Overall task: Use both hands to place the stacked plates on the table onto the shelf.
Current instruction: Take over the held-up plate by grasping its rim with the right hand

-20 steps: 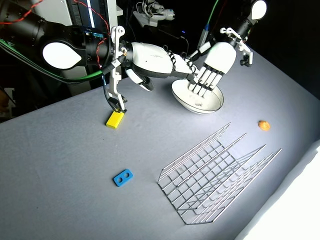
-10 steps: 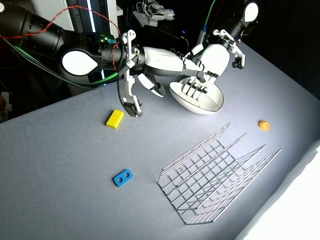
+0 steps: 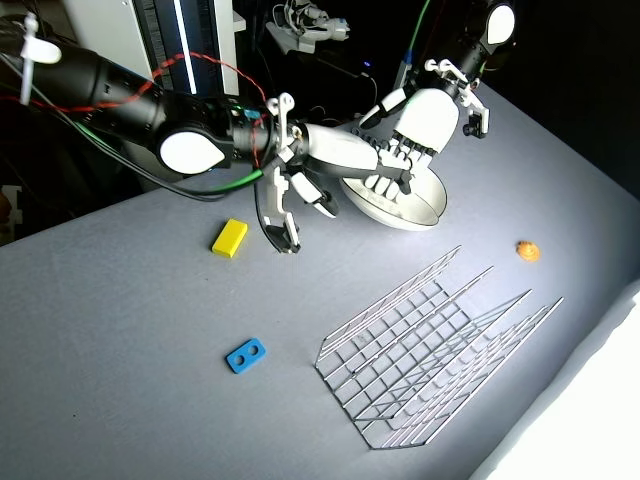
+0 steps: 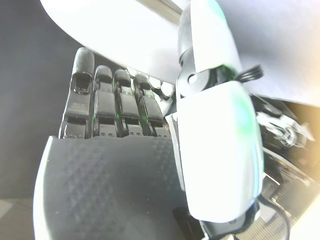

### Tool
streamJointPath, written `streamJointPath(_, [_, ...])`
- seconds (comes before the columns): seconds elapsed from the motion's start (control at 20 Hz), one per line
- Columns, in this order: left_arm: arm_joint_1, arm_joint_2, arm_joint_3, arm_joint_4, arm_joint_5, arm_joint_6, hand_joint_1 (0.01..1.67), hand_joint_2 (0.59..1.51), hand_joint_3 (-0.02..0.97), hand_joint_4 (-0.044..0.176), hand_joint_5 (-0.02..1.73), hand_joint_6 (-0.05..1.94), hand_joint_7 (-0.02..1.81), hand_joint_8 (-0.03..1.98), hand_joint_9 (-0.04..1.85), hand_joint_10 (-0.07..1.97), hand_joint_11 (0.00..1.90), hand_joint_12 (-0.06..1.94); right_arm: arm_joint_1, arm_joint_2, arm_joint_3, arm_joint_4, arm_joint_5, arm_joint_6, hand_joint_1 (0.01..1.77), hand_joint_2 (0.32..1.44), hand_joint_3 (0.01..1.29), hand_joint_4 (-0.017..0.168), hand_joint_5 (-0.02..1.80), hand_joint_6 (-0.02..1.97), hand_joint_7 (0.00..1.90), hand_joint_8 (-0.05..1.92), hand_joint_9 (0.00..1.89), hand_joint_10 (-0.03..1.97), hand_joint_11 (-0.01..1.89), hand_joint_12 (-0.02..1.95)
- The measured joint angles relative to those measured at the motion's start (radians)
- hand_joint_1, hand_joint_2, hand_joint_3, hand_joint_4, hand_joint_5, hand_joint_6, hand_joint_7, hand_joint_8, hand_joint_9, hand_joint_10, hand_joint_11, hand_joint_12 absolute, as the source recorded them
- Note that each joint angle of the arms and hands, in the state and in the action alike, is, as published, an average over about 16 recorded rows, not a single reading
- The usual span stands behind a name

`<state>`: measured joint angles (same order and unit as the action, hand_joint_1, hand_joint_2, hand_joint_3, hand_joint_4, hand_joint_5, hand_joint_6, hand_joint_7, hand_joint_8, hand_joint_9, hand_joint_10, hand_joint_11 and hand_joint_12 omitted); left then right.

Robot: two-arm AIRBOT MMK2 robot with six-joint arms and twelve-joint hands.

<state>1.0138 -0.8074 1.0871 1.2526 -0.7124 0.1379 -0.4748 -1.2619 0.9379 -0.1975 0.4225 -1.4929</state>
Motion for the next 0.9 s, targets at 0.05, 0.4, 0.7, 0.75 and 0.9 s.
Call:
streamJointPath(0.05, [0.000,0.000,-0.001,-0.001,0.001,0.000,0.02,1.080,0.028,-0.002,-0.01,-0.02,-0.01,-0.02,0.02,0.01,0.02,-0.01,-0.001,-0.015,0.011,0.007,0.001,-0.013,1.22,1.00,0.02,-0.003,0.18,0.02,0.17,0.01,0.15,0.02,0.03,0.82])
streamJointPath(0.4, [0.000,0.000,-0.001,-0.008,0.001,0.000,0.02,1.080,0.028,-0.004,-0.01,-0.02,-0.01,-0.02,0.02,0.01,0.02,-0.01,-0.004,-0.095,0.069,0.043,0.014,-0.090,1.15,1.02,0.01,-0.006,0.46,0.14,0.50,0.10,0.52,0.07,0.23,1.07])
streamJointPath(0.7, [-0.009,0.001,0.008,-0.020,-0.002,0.000,0.02,1.082,0.028,-0.003,-0.01,-0.02,-0.01,-0.02,0.02,0.01,0.02,-0.01,-0.005,-0.126,0.092,0.048,0.030,-0.113,1.10,1.02,0.01,-0.008,0.68,0.37,0.76,0.35,0.83,0.25,0.43,1.32])
streamJointPath(0.75, [-0.014,0.002,0.011,-0.025,-0.002,0.001,0.02,1.082,0.028,-0.002,0.00,-0.01,-0.01,-0.02,0.02,0.01,0.02,-0.01,-0.005,-0.128,0.092,0.048,0.034,-0.114,1.10,1.01,0.01,-0.007,0.71,0.43,0.79,0.42,0.87,0.29,0.46,1.34])
streamJointPath(0.9, [-0.034,0.012,0.023,-0.044,-0.007,0.001,0.02,1.085,0.028,-0.001,0.00,-0.01,0.00,-0.01,0.02,0.01,0.02,-0.01,-0.005,-0.130,0.087,0.049,0.043,-0.116,1.10,1.00,0.01,-0.006,0.74,0.60,0.84,0.64,0.92,0.39,0.53,1.36])
